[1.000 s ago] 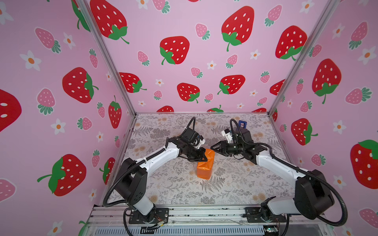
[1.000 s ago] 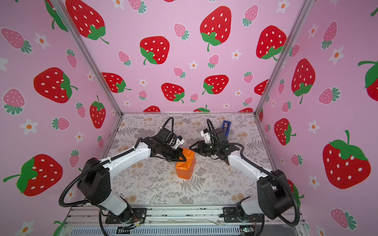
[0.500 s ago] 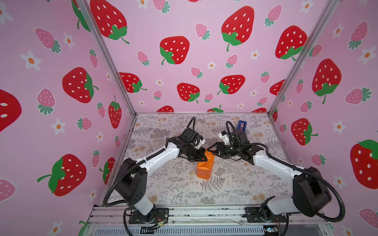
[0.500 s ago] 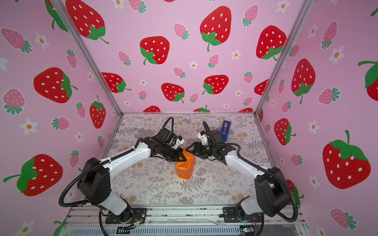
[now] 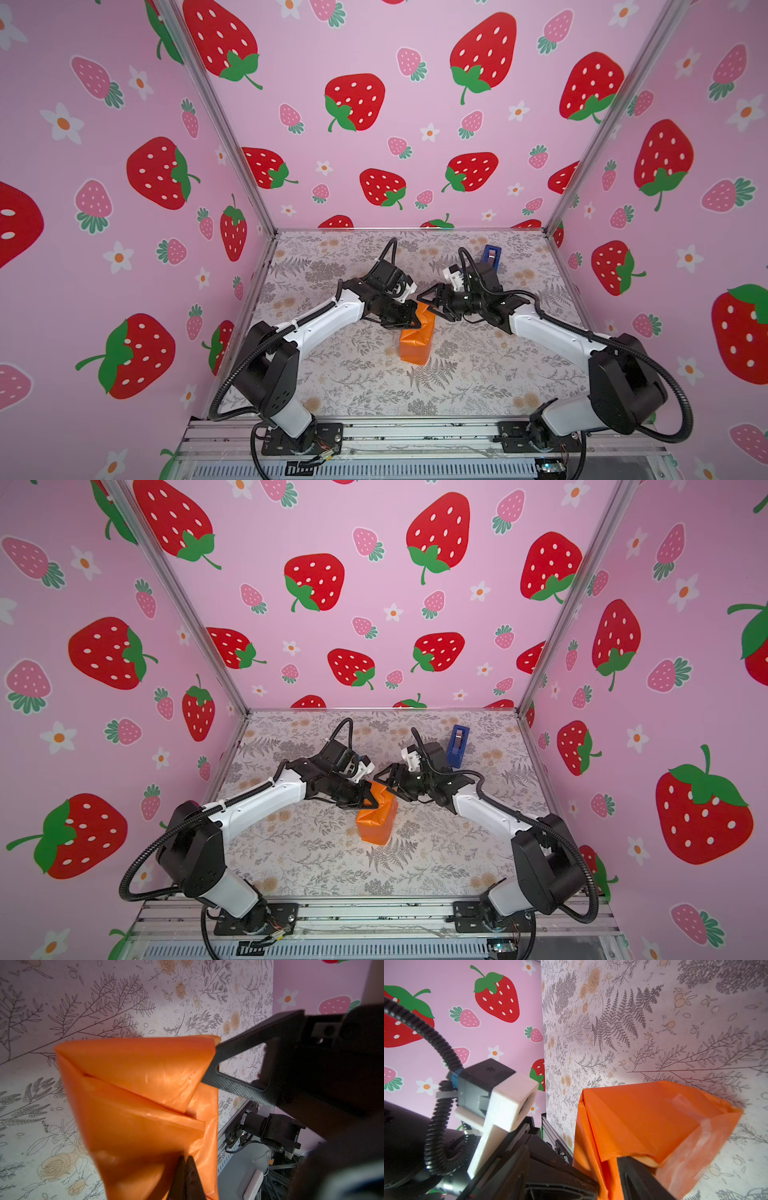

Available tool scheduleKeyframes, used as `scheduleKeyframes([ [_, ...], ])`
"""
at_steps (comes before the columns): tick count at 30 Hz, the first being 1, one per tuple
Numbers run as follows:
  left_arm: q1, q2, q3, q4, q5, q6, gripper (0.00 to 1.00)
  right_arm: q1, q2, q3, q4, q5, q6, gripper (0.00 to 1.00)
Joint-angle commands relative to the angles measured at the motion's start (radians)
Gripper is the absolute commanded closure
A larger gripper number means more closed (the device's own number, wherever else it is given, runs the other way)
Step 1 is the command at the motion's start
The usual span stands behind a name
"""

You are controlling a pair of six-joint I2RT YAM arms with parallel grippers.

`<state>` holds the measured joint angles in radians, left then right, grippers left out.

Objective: Wrap a gift box in wrapping paper
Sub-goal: Fold the wrapping paper in the gift box.

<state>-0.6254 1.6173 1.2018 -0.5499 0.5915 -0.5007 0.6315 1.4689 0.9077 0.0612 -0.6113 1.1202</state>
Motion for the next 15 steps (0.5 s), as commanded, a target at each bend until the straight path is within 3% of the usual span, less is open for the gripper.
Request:
scheduleKeyframes([
  [1, -0.004, 0.015, -0.036, -0.102, -0.048, 0.014, 1.0, 0.005, 0.023, -0.019, -0.015, 0.086, 0.058, 0.3],
  [15, -0.004, 0.013, -0.039, -0.104, -0.053, 0.015, 1.0, 0.003, -0.087, -0.023, -0.118, 0.231, 0.04, 0.33],
])
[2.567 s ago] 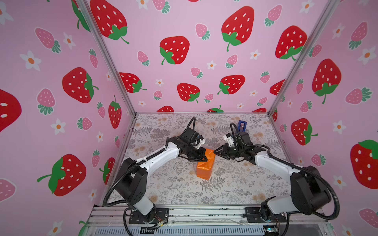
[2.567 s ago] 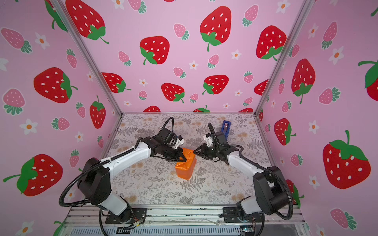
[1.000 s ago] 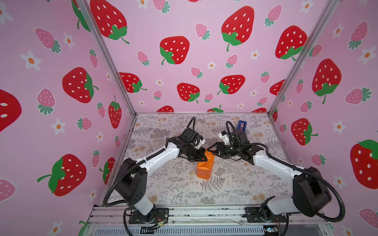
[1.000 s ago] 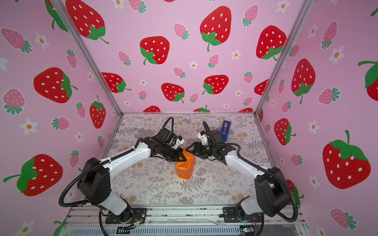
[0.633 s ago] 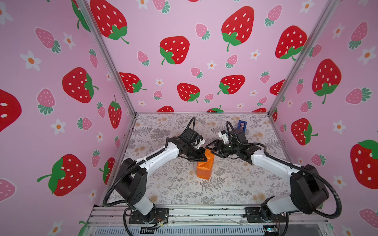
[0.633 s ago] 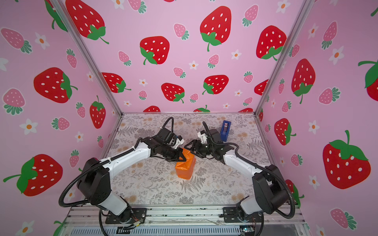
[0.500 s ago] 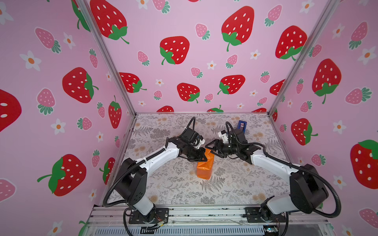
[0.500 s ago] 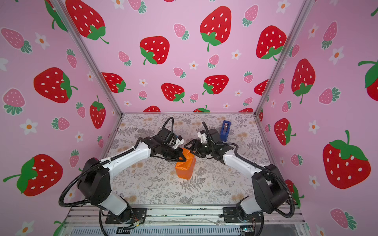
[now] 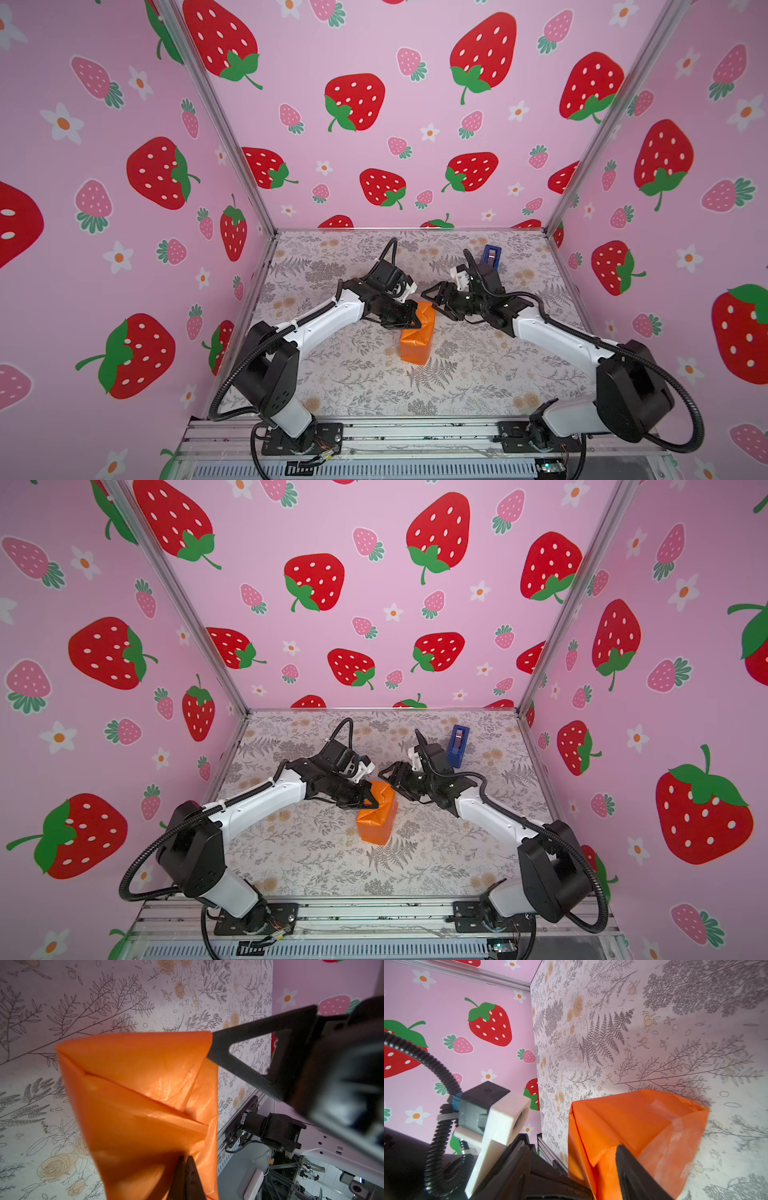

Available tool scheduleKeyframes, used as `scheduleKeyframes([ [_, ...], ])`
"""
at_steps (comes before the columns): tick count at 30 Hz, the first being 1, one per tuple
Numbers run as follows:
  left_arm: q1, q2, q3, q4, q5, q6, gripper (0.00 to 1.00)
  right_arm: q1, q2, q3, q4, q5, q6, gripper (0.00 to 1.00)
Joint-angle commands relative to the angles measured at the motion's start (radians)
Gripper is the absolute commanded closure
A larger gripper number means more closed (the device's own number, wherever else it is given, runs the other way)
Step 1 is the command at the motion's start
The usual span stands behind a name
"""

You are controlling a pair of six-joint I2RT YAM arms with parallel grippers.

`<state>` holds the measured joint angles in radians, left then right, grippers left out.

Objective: Wrap a gift box in wrapping paper
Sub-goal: Fold the wrapping paper in the gift box.

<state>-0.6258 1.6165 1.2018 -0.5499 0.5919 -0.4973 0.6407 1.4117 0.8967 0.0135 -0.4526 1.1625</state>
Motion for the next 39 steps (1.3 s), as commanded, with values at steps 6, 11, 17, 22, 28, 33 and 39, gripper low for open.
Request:
scheduleKeyframes([
  [6, -0.002, 0.013, -0.042, -0.106, -0.053, 0.012, 1.0, -0.004, -0.06, 0.014, -0.049, 0.036, -0.014, 0.37],
  [11, -0.003, 0.01, -0.039, -0.105, -0.054, 0.012, 1.0, 0.005, -0.03, 0.035, 0.03, -0.023, 0.008, 0.38],
  [17, -0.003, 0.008, -0.039, -0.107, -0.059, 0.011, 1.0, 0.023, 0.044, 0.061, 0.111, -0.077, 0.045, 0.38],
  [22, -0.003, 0.004, -0.039, -0.108, -0.059, 0.009, 1.0, 0.027, 0.071, 0.066, 0.115, -0.088, 0.043, 0.39],
  [28, -0.003, 0.0, -0.042, -0.117, -0.062, 0.013, 1.0, 0.028, 0.061, 0.016, 0.027, -0.048, -0.003, 0.4],
  [33, -0.003, 0.0, -0.047, -0.117, -0.067, 0.012, 1.0, 0.027, 0.039, -0.025, -0.023, -0.015, -0.025, 0.41],
  [39, -0.003, 0.0, -0.048, -0.114, -0.069, 0.011, 1.0, 0.027, 0.032, 0.05, -0.174, 0.074, -0.12, 0.41],
])
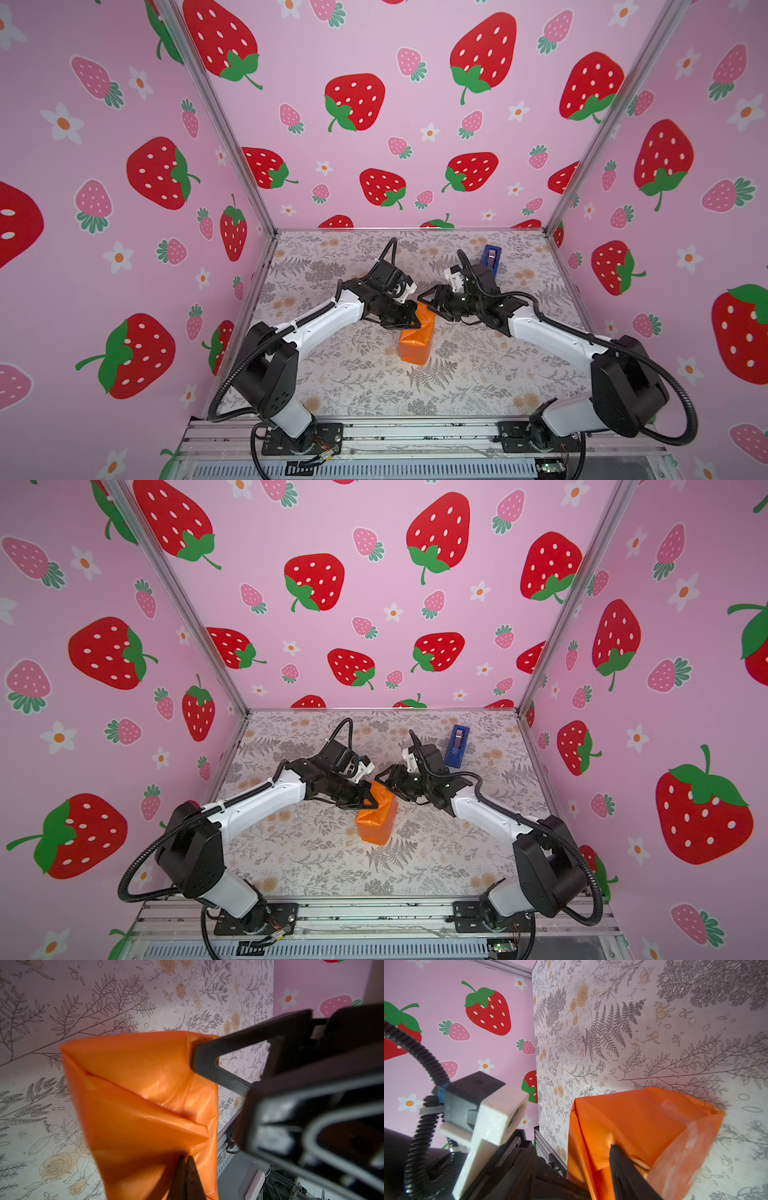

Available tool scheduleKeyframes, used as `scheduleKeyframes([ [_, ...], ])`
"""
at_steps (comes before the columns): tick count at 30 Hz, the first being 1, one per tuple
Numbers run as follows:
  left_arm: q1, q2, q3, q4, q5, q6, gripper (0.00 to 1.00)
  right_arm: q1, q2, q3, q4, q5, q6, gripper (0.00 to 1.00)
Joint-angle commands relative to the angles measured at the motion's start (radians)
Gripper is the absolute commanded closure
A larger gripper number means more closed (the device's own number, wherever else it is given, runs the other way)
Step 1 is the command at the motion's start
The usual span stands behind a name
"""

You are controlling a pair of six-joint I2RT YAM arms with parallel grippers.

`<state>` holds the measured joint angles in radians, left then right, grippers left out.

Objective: Wrap a gift box in wrapping paper
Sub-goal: Fold the wrapping paper in the gift box.

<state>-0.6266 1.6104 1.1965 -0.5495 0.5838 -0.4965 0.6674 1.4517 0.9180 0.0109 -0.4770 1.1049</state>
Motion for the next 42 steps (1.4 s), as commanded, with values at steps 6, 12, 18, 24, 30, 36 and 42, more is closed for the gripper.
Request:
scheduleKeyframes([
  [6, -0.002, 0.007, -0.04, -0.113, -0.06, 0.009, 1.0, 0.001, -0.042, 0.121, -0.347, 0.158, -0.228, 0.43],
  [12, -0.002, 0.012, -0.03, -0.116, -0.056, 0.009, 1.0, 0.004, -0.047, 0.089, -0.351, 0.041, -0.228, 0.26],
  [18, -0.002, 0.021, -0.015, -0.114, -0.052, 0.01, 1.0, 0.03, -0.012, 0.02, -0.193, -0.098, -0.158, 0.31],
  [24, -0.002, 0.019, 0.002, -0.12, -0.046, 0.013, 1.0, 0.029, 0.017, -0.009, -0.209, -0.055, -0.172, 0.44],
  [30, -0.002, -0.006, 0.034, -0.115, -0.019, 0.003, 1.0, 0.029, 0.03, -0.049, -0.204, -0.035, -0.178, 0.54],
  [36, 0.005, -0.073, 0.053, -0.136, -0.051, -0.008, 0.97, 0.028, 0.03, -0.068, -0.209, -0.027, -0.186, 0.59],
  [42, 0.007, -0.048, -0.004, -0.12, -0.029, -0.013, 1.0, 0.027, 0.03, -0.064, -0.216, -0.024, -0.188, 0.59],
])
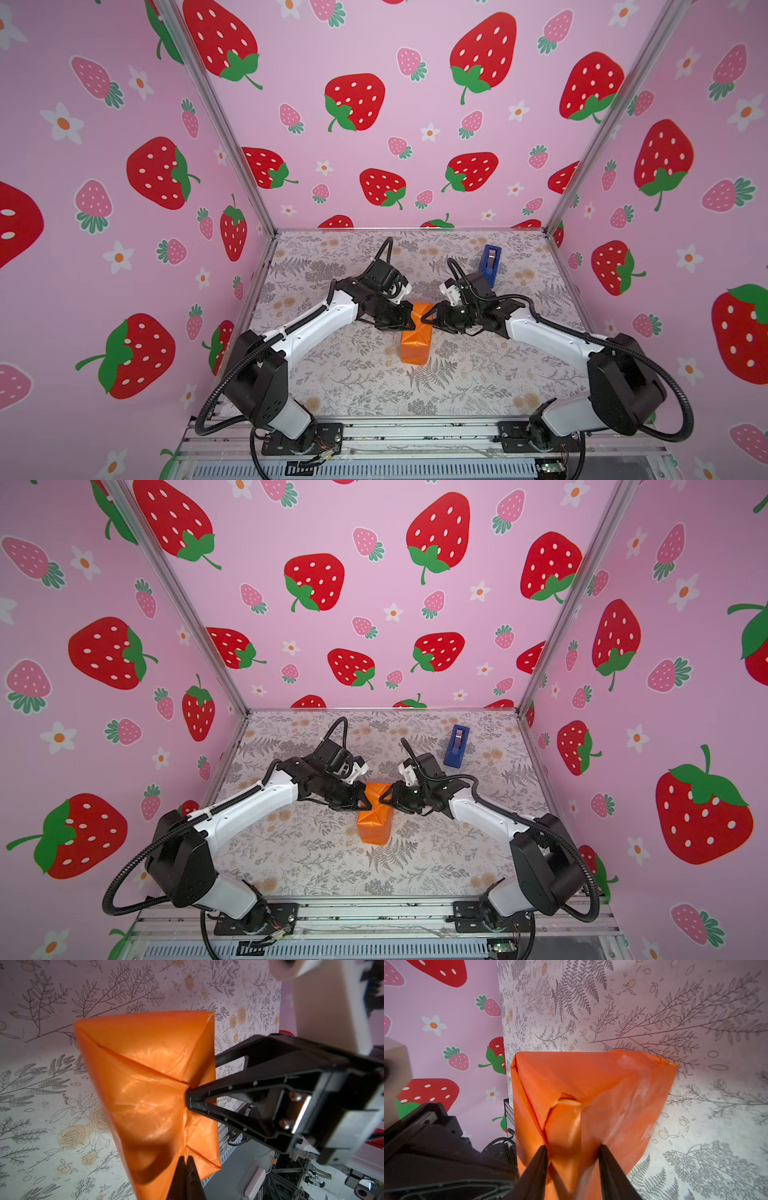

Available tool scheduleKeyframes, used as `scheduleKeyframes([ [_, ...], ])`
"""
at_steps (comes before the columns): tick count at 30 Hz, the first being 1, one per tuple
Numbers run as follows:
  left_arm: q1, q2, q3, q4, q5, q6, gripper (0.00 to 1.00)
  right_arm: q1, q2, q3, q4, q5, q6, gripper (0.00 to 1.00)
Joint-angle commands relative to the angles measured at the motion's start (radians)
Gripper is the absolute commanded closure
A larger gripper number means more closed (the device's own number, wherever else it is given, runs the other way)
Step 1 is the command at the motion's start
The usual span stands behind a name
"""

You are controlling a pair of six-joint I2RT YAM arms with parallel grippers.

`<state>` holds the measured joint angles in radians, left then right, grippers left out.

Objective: Wrap a gift box in wrapping paper
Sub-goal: Fold the wrapping paper in the gift box.

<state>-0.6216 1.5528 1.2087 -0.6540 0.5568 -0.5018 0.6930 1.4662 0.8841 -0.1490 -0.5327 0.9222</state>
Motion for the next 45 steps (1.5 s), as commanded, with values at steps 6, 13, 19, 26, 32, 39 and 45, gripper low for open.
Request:
scheduleKeyframes([
  [6, 0.002, 0.04, -0.044, 0.005, 0.004, -0.004, 1.0, -0.001, 0.01, -0.027, -0.062, 0.035, -0.006, 0.59],
  [13, 0.003, 0.05, -0.062, -0.011, -0.018, 0.011, 1.0, -0.074, -0.072, 0.048, -0.089, 0.004, -0.05, 0.41],
  [19, 0.003, 0.067, -0.063, -0.009, -0.025, 0.022, 1.0, -0.342, -0.092, 0.124, -0.07, -0.169, -0.149, 0.36],
  [26, 0.002, 0.085, -0.064, -0.018, -0.031, 0.042, 1.0, -0.425, 0.064, 0.229, -0.147, -0.325, -0.386, 0.46],
  [32, 0.003, 0.09, -0.057, -0.032, -0.041, 0.053, 1.0, -0.251, 0.076, 0.239, -0.191, -0.162, -0.585, 0.32],
  [39, 0.003, 0.11, -0.041, -0.038, -0.029, 0.065, 1.0, -0.117, 0.283, 0.448, -0.297, -0.086, -0.737, 0.29],
  [45, 0.003, 0.098, -0.028, -0.063, -0.037, 0.075, 1.0, -0.079, 0.305, 0.409, -0.295, -0.146, -0.733, 0.37],
])
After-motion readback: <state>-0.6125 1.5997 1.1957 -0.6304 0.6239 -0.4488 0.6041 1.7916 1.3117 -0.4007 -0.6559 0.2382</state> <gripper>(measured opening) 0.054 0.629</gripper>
